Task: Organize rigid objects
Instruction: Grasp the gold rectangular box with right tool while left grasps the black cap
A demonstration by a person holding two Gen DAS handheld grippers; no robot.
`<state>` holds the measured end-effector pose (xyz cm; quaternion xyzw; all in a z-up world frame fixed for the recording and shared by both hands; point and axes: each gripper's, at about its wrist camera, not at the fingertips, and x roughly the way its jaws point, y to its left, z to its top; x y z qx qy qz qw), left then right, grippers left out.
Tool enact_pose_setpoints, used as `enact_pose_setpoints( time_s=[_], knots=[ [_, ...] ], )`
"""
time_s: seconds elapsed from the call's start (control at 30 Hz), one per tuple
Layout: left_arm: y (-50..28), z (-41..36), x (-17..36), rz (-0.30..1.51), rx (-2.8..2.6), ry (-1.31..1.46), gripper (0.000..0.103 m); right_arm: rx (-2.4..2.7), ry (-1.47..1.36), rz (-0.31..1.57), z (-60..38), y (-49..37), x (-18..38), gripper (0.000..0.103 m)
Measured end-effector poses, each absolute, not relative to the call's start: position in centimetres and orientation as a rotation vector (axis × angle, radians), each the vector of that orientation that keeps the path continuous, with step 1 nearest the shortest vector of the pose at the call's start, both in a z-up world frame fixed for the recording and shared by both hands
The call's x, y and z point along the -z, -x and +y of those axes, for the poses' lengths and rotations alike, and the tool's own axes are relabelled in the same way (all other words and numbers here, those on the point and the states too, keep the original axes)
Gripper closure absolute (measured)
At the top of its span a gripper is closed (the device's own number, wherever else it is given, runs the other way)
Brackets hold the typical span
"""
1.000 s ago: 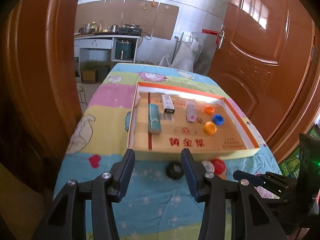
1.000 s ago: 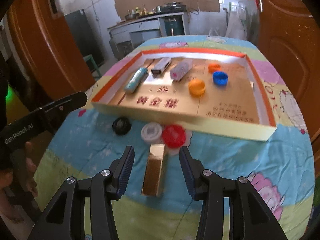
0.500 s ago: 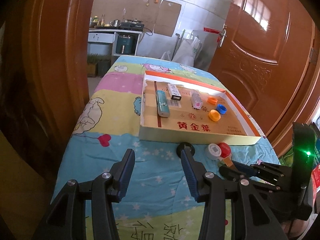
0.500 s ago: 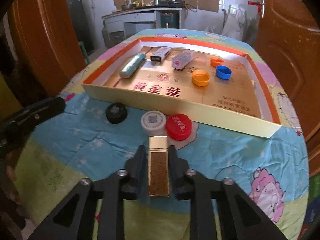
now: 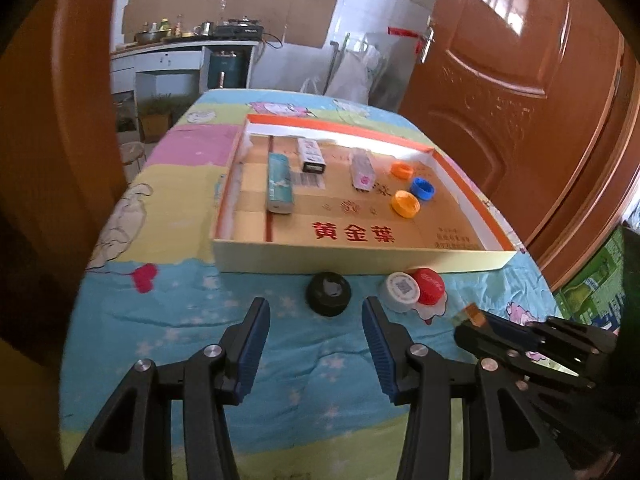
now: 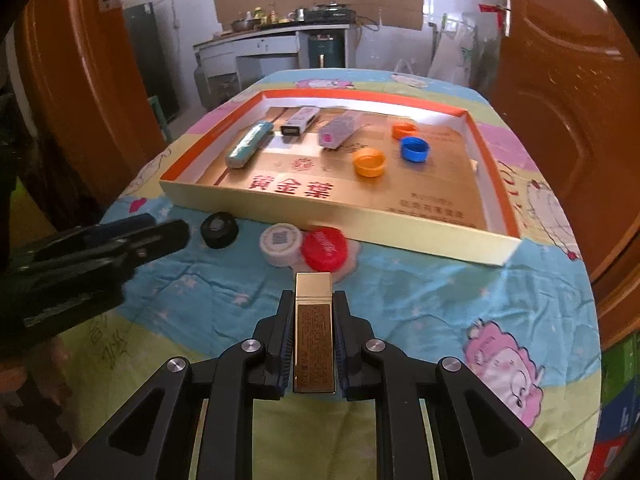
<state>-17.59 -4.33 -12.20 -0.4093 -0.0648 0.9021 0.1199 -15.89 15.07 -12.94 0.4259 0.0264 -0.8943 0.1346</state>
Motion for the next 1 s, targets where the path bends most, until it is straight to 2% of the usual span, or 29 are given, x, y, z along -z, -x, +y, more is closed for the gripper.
enact_pose_setpoints(
  time_s=[0.43, 0.6, 1.0],
  knots=[
    [20.2, -2.4, 14.2, -0.123, -2.660, 1.295, 0.055, 2.601, -1.226, -0.042, 17.9, 15.9, 13.3, 0.085],
    [20.3, -2.1, 14.3, -0.064, -2.704, 1.300, 0.071, 2.596, -1.226, -0.062, 18.3, 16.1, 13.5, 0.085],
    [19.7, -1.8, 13.6, -0.020, -2.729, 1.286, 0.073, 2.598, -1.216, -0.055, 18.4, 15.9, 13.3, 0.085]
  ],
)
